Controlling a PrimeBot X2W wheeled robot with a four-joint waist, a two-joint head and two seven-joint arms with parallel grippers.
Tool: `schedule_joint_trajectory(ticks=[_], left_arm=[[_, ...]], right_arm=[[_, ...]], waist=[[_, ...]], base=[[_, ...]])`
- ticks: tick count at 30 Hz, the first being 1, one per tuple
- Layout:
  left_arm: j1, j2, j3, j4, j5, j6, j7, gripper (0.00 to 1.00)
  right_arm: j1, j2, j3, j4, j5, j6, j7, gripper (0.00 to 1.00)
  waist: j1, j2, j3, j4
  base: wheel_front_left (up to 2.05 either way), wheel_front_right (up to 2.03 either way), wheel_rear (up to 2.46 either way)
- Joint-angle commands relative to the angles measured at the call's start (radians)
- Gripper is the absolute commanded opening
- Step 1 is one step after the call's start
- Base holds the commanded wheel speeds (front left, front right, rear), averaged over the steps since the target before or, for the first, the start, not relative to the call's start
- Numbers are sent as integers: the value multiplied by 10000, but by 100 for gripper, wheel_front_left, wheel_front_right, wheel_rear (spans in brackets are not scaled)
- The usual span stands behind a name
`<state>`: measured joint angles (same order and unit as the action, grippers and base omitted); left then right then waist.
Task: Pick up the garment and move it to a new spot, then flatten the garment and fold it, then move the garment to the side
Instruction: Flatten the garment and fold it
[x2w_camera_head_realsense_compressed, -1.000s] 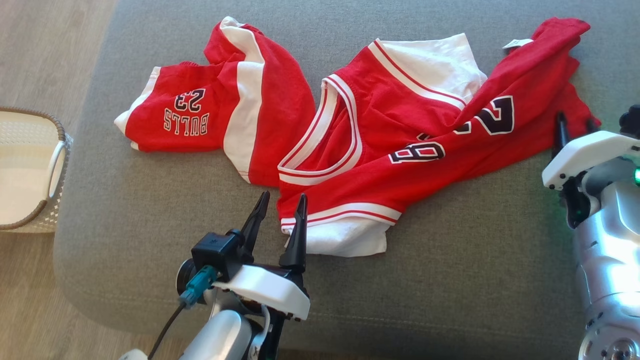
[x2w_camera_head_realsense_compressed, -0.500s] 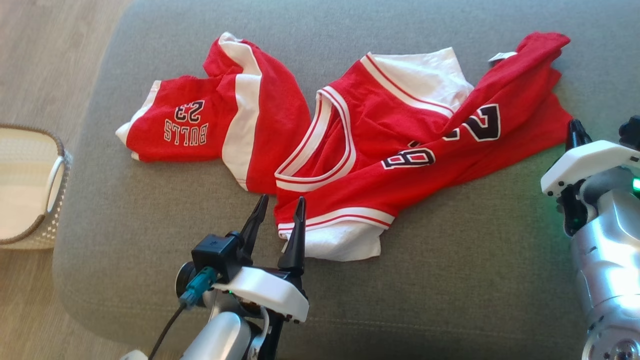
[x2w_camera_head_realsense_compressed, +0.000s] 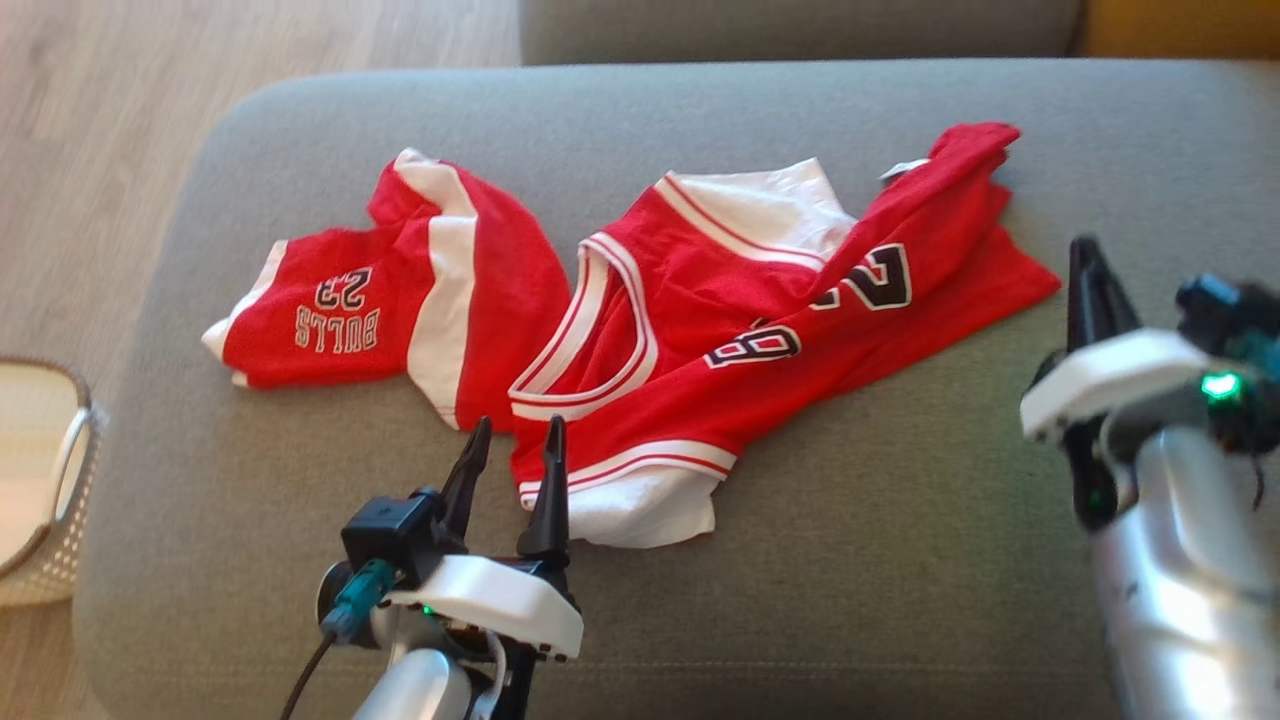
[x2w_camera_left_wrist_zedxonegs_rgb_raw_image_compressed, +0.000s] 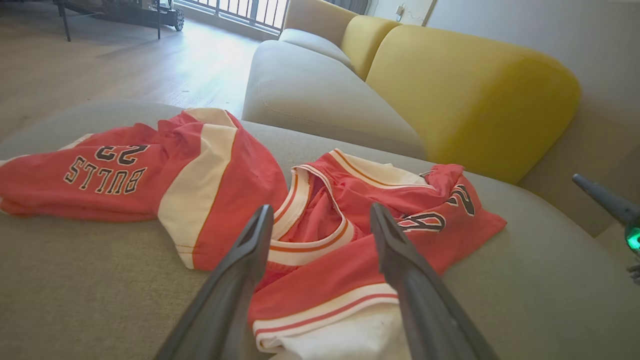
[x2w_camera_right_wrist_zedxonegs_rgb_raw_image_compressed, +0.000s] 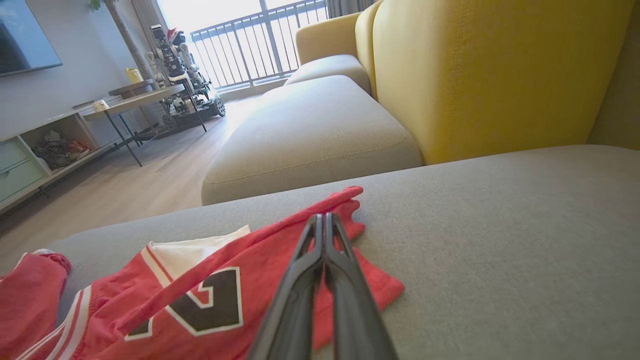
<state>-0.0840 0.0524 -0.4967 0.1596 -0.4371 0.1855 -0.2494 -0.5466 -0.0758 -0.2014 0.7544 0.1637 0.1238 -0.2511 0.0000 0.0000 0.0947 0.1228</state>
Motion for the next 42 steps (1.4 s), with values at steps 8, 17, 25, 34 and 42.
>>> schedule_joint_trajectory(ticks=[8, 17, 25, 34, 42], left_arm=[[58, -22, 659, -370, 14, -33, -124, 100], [14, -22, 639, -350, 152, -165, -124, 100], [-243, -22, 474, -298, 225, -236, -124, 100], [-589, -22, 287, -283, 225, -256, -124, 100], [-804, -22, 228, -308, 195, -245, -124, 100]], right_arm=[[1974, 192, 402, -3124, 439, 69, 412, 71], [2655, 247, -76, -4686, 392, 69, 1272, 100], [1591, 253, -1182, -3863, 297, 69, 2191, 100], [19, -325, -1847, -2084, -350, 69, 2428, 100], [-1154, -814, -1906, -277, -685, 69, 2492, 100]], waist=[[0, 0, -414, -322], [0, 0, -94, -137], [0, 0, 577, 189], [0, 0, 1271, 622], [0, 0, 1747, 823]], base=[[0, 0, 0], [0, 0, 0], [0, 0, 0], [0, 0, 0], [0, 0, 0]])
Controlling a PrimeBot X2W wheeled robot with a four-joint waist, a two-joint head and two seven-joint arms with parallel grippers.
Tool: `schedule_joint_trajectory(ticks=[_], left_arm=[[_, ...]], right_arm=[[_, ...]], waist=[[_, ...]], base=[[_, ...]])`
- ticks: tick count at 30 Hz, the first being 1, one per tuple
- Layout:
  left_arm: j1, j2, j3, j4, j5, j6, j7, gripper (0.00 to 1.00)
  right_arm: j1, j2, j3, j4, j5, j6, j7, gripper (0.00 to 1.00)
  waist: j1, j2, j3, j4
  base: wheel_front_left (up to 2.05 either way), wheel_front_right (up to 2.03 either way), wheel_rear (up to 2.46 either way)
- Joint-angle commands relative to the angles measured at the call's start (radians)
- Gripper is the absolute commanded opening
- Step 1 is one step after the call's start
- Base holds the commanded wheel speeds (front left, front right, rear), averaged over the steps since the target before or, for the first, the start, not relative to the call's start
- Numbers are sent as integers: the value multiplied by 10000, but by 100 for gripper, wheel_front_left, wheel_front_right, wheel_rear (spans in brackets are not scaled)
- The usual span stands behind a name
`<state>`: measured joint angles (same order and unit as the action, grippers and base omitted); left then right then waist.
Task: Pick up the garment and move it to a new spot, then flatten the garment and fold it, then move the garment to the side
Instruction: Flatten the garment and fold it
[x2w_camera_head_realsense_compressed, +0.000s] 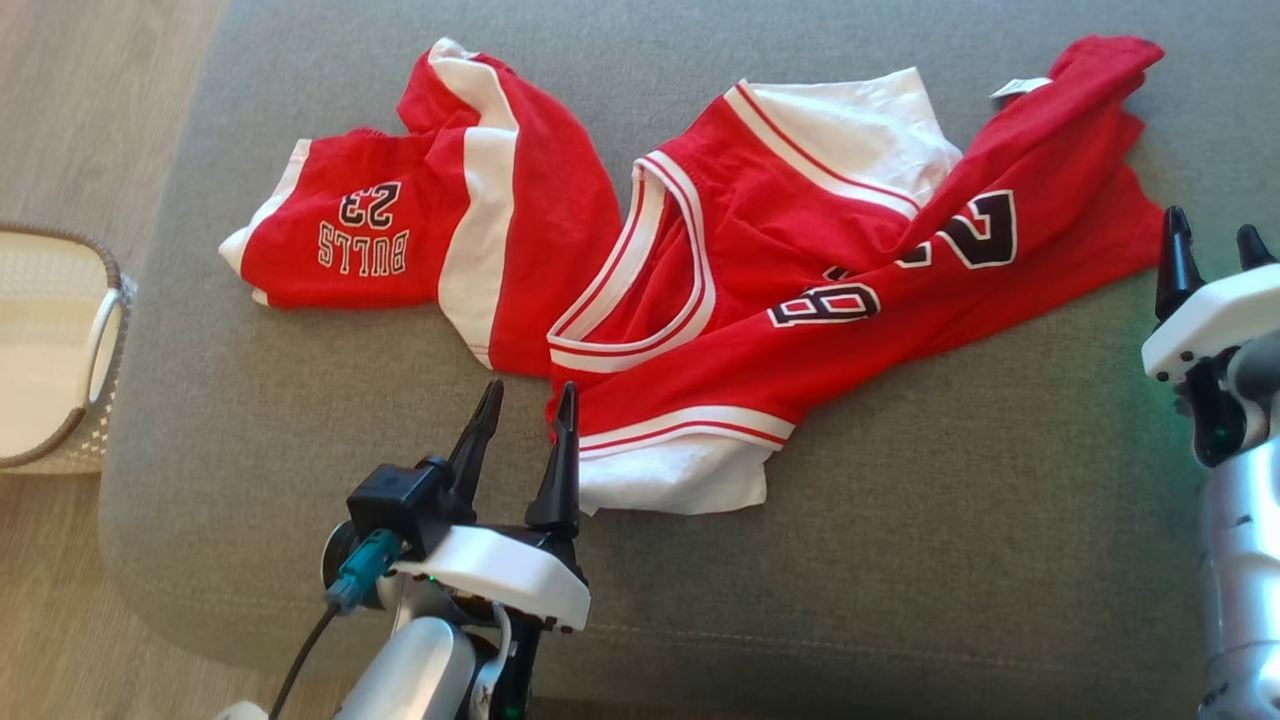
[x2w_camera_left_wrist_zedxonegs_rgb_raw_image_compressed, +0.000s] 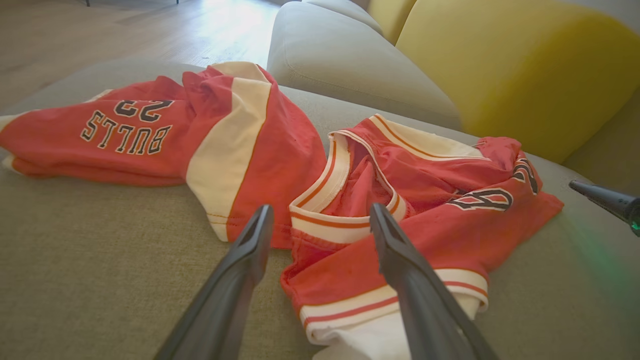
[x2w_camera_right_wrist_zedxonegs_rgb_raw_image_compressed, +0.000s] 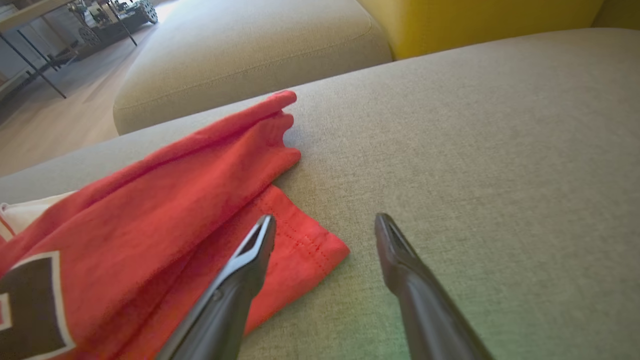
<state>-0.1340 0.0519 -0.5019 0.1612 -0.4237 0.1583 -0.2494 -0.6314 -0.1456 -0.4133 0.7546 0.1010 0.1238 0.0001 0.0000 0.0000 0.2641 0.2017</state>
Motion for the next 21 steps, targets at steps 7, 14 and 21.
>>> schedule_joint_trajectory(ticks=[7, 14, 21], left_arm=[[-425, -16, 232, -331, 45, 26, -124, 100], [-510, -16, 163, -324, 22, 48, -124, 100], [-615, -16, 378, -253, 60, 41, -124, 100]], right_arm=[[-1066, -358, 375, 950, -182, 69, -212, 100], [-1476, -499, 479, 1855, -237, 69, -471, 100], [-1717, -566, 759, 2551, -115, 69, -687, 0]], waist=[[0, 0, 292, 108], [0, 0, 426, 179], [0, 0, 423, 143]], base=[[0, 0, 0], [0, 0, 0], [0, 0, 0]])
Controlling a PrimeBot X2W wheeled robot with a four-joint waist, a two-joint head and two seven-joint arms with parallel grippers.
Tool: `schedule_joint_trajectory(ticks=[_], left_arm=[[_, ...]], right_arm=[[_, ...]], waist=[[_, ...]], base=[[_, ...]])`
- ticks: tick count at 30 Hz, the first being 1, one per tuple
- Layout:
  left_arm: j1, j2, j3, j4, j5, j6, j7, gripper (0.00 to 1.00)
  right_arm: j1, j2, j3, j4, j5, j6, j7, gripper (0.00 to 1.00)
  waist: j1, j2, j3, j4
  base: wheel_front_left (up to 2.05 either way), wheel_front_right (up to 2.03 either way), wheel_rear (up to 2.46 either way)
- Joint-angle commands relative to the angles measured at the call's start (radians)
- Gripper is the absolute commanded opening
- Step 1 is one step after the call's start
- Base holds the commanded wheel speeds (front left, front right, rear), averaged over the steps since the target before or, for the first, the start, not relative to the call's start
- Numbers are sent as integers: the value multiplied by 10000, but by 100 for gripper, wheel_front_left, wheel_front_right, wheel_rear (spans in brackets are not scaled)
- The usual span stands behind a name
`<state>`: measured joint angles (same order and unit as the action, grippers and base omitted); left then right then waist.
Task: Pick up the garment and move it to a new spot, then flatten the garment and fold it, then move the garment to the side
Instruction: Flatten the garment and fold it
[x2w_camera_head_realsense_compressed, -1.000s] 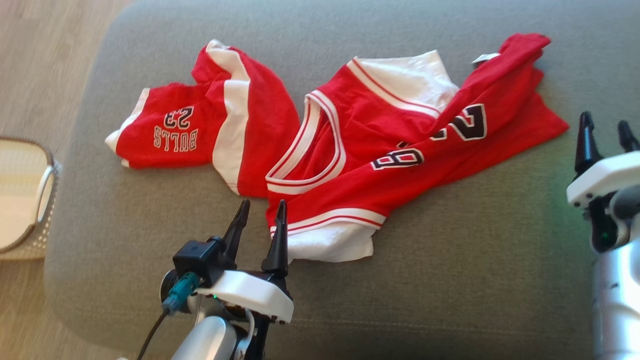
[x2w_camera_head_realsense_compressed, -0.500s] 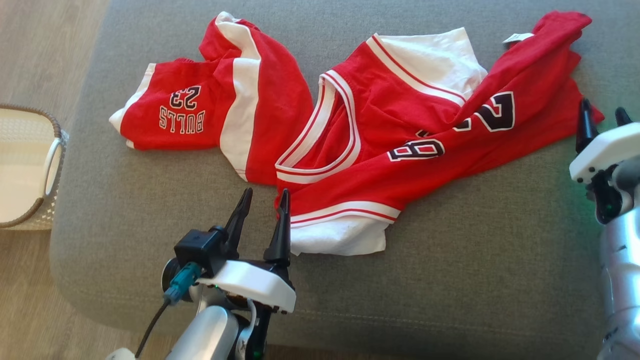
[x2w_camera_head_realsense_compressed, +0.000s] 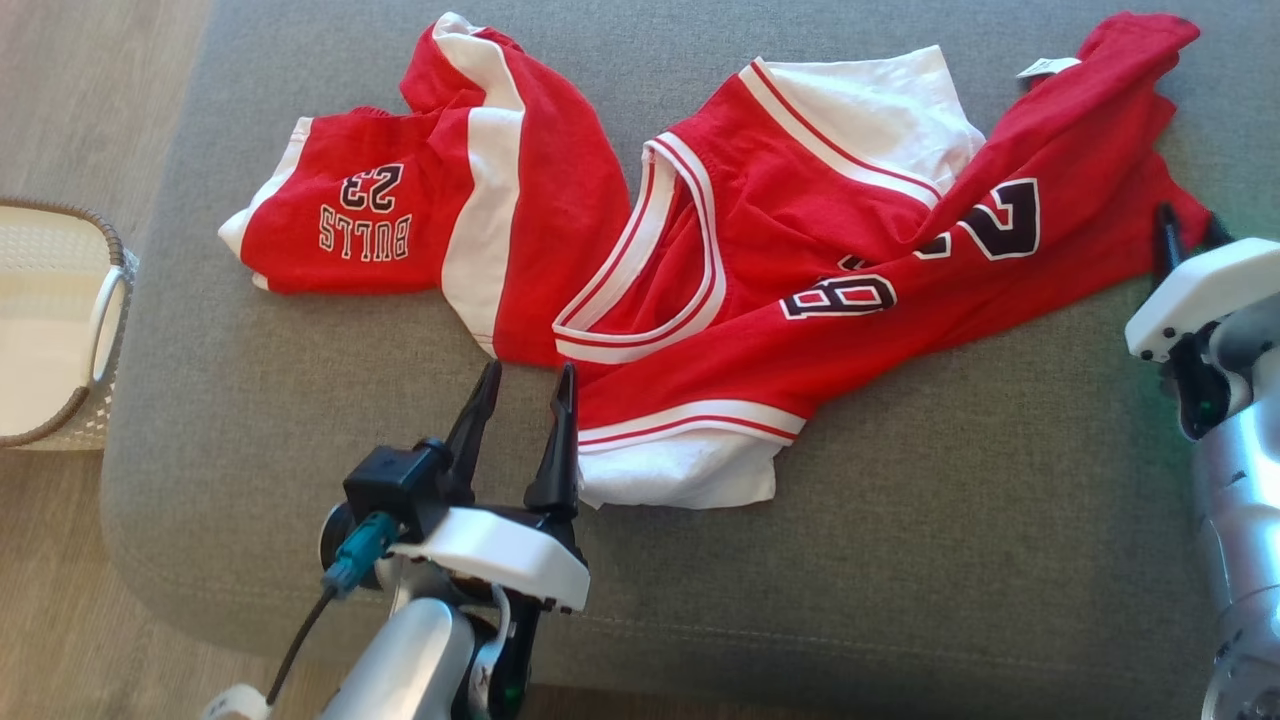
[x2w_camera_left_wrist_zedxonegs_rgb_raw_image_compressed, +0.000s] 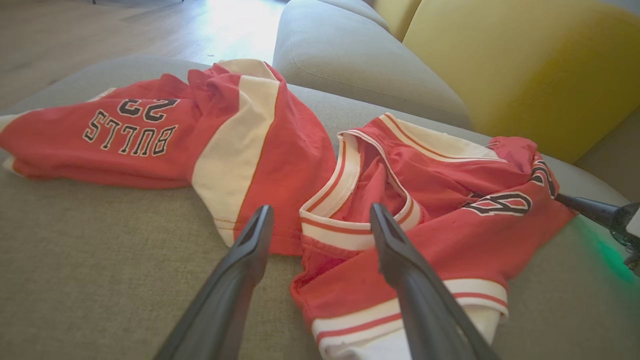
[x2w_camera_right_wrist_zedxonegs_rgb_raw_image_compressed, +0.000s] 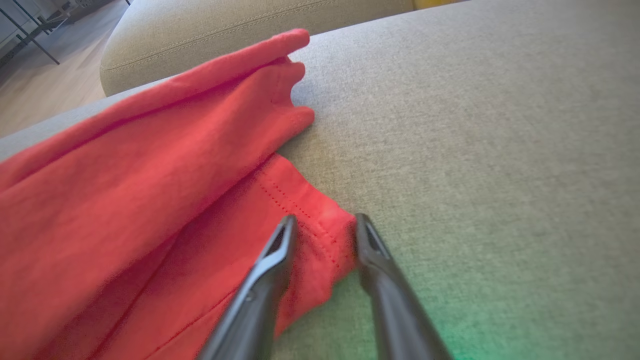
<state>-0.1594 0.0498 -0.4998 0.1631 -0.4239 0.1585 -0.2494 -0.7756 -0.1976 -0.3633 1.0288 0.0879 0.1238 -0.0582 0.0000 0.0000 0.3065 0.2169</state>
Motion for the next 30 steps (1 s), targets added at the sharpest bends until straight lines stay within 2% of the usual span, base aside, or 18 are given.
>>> schedule_joint_trajectory(ticks=[1, 8, 16, 23, 30], left_arm=[[-382, 5, 383, -279, 88, 35, -124, 100], [-418, 5, 339, -303, 251, 52, -124, 100], [-155, 5, 354, -243, 128, 105, -124, 100], [160, 5, 334, -163, 26, 79, -124, 100], [563, 5, 242, -65, -78, 103, -124, 100]], right_arm=[[-309, -65, 310, -112, 37, 69, -130, 0], [-410, -246, 609, 289, 240, 69, -519, 0], [-88, -174, 961, 177, 722, 69, -1264, 0], [642, -106, 965, -493, 1239, 69, -1578, 0], [2050, 140, 108, -1689, 1376, 69, -1562, 0]], waist=[[0, 0, -1, -15], [0, 0, -104, -14], [0, 0, -681, -223], [0, 0, -1412, -571], [0, 0, -2121, -853]], base=[[0, 0, 0], [0, 0, 0], [0, 0, 0], [0, 0, 0], [0, 0, 0]])
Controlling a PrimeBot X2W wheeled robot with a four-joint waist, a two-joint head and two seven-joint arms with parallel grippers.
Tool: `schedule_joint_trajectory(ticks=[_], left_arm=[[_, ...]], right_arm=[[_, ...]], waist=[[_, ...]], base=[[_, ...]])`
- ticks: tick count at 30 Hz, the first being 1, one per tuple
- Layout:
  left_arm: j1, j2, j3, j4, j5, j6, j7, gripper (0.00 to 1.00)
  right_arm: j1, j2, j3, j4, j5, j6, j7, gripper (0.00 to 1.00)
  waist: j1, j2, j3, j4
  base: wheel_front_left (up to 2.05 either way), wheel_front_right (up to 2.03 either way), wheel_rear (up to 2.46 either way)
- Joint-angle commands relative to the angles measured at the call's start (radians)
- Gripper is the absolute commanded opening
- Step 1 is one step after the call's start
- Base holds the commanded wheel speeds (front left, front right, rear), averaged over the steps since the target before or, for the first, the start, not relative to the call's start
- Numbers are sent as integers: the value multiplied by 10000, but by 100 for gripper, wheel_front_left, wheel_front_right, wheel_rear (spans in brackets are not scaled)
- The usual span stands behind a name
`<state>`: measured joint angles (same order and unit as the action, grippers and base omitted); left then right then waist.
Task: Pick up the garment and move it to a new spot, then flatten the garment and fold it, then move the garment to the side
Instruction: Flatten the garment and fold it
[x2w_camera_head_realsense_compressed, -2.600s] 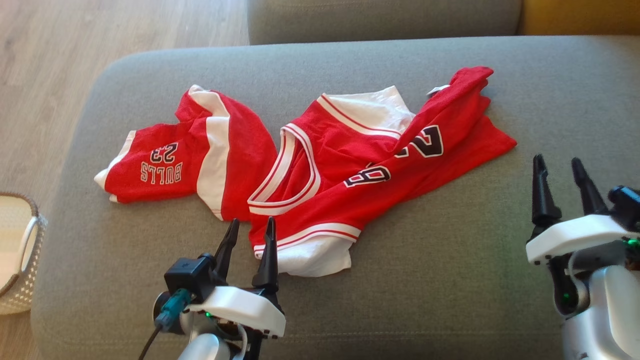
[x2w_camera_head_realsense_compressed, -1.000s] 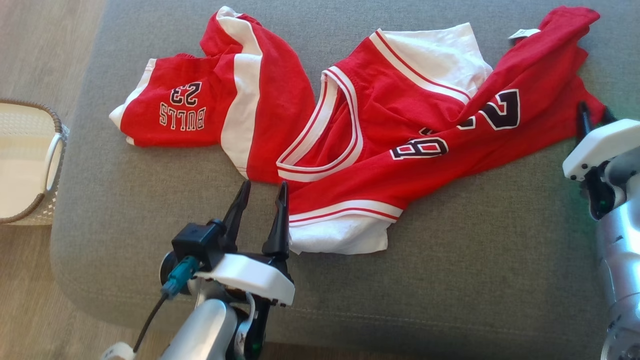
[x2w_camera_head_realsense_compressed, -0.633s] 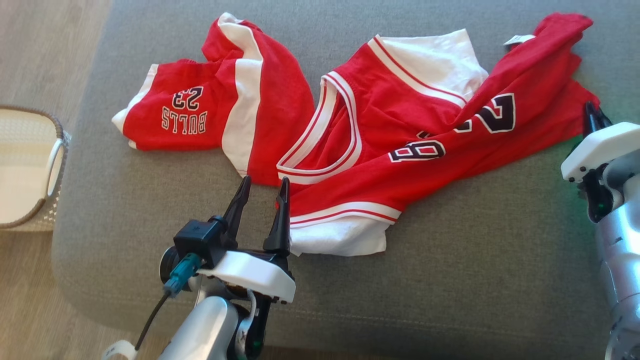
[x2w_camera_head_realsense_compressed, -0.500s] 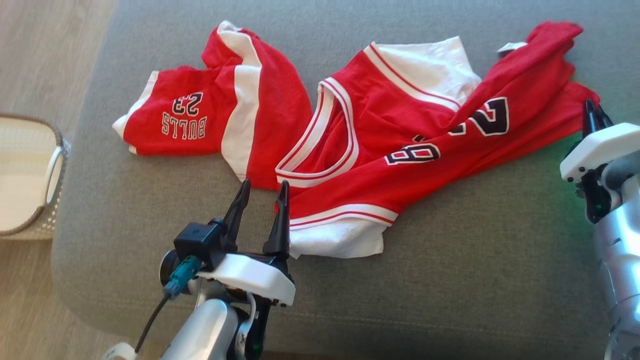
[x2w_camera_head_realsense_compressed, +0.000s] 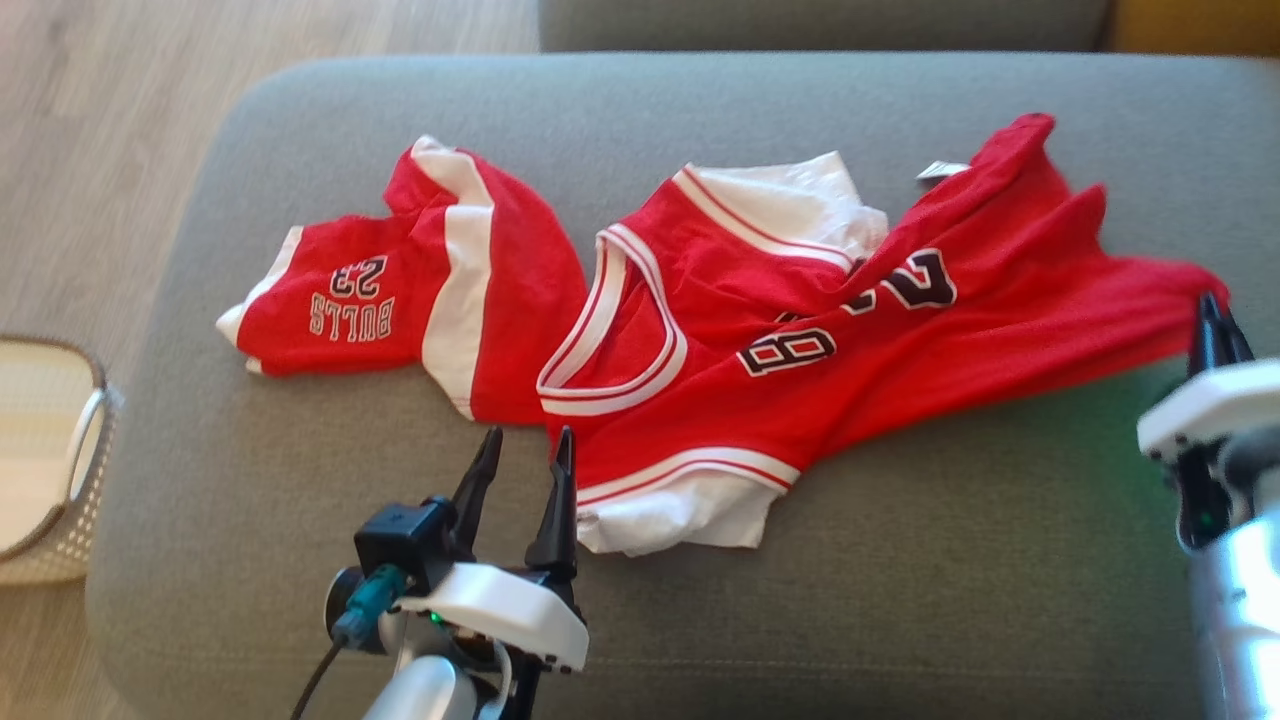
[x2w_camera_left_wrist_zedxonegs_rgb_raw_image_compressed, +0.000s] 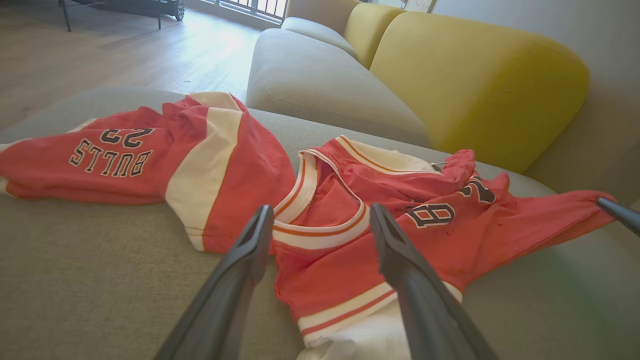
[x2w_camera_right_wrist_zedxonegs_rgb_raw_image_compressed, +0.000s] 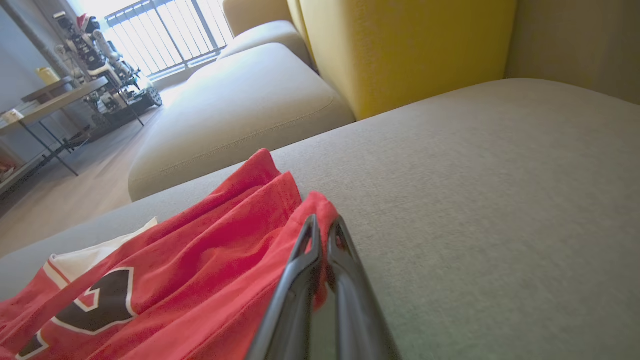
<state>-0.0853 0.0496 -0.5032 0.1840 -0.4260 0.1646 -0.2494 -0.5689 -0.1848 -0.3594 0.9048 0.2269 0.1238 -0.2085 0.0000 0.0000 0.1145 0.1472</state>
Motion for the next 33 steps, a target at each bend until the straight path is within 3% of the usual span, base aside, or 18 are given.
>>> schedule_joint_trajectory(ticks=[1, 8, 13, 17, 24, 33], left_arm=[[-131, 7, 257, -269, -66, 42, -124, 100], [55, 7, -128, 310, 75, -126, -124, 100], [-108, 144, -493, 1222, 1057, -379, -124, 100], [-305, 516, -819, 1780, 2086, -258, -124, 100], [-895, 1335, -2029, 2591, 4101, -278, -124, 100], [-1412, 1317, -2491, 3197, 4590, -182, -124, 100]], right_arm=[[188, 80, -151, -665, -79, 69, -8, 0], [1093, 907, -1147, -2356, -709, 69, 791, 0], [1299, 1245, -1139, -3409, -794, 69, 1403, 0], [1431, 1324, -1032, -4008, -708, 69, 1744, 0], [1584, 1342, -800, -4356, -269, 69, 1968, 0], [1561, 1344, -569, -4366, 186, 69, 2014, 0]], waist=[[0, 0, -267, -205], [0, 0, -361, -554], [0, 0, -305, -709], [0, 0, -237, -741], [0, 0, -174, -716], [0, 0, -85, -807]], base=[[0, 0, 0], [0, 0, 0], [0, 0, 0], [0, 0, 0], [0, 0, 0], [0, 0, 0]])
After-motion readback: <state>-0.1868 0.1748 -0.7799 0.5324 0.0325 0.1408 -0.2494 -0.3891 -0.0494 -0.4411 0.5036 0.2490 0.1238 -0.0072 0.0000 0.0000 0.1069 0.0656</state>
